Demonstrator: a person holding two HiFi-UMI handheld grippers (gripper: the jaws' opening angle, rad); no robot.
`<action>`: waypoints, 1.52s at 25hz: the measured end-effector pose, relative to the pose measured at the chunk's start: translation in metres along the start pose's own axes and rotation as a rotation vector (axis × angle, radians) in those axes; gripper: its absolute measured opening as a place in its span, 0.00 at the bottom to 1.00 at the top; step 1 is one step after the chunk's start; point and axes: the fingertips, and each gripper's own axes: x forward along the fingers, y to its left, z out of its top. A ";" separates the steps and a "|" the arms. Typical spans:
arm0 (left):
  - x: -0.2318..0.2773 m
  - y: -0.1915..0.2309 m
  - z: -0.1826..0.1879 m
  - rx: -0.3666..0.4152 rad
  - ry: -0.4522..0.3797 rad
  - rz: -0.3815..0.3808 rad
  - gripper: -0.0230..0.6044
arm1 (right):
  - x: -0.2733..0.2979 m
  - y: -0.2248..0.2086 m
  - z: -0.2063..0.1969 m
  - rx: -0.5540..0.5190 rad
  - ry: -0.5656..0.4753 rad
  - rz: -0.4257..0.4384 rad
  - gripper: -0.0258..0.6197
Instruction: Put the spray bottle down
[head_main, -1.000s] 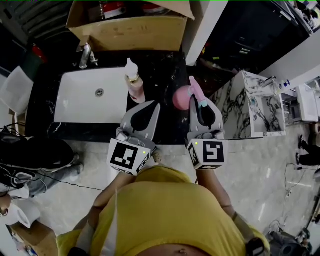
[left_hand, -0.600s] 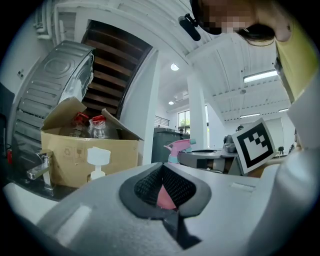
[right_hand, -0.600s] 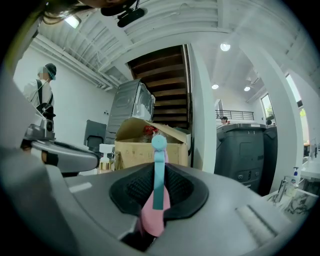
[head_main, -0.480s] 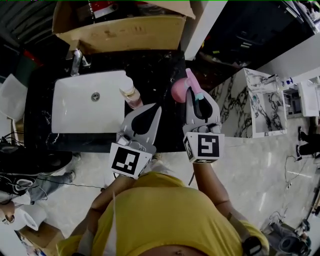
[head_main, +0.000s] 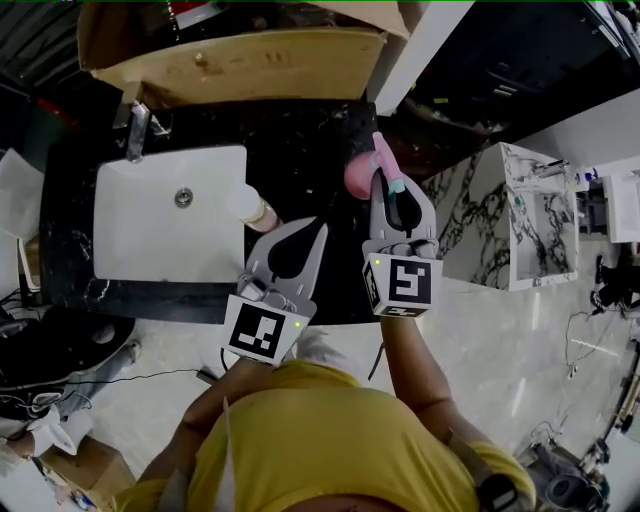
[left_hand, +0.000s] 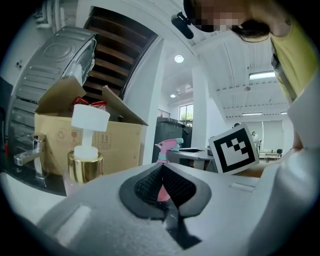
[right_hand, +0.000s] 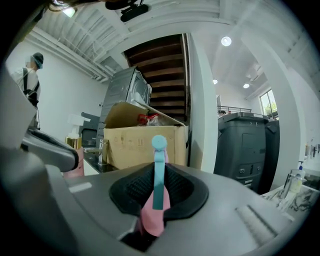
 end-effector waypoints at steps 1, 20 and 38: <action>0.003 0.001 -0.002 -0.004 0.005 0.001 0.04 | 0.005 -0.002 -0.002 0.004 0.002 -0.003 0.11; 0.021 -0.004 -0.022 -0.032 0.048 -0.032 0.04 | 0.033 -0.011 -0.034 0.084 0.062 -0.016 0.11; -0.005 -0.012 -0.010 -0.007 0.012 -0.046 0.04 | -0.028 0.007 -0.071 0.086 0.229 -0.004 0.38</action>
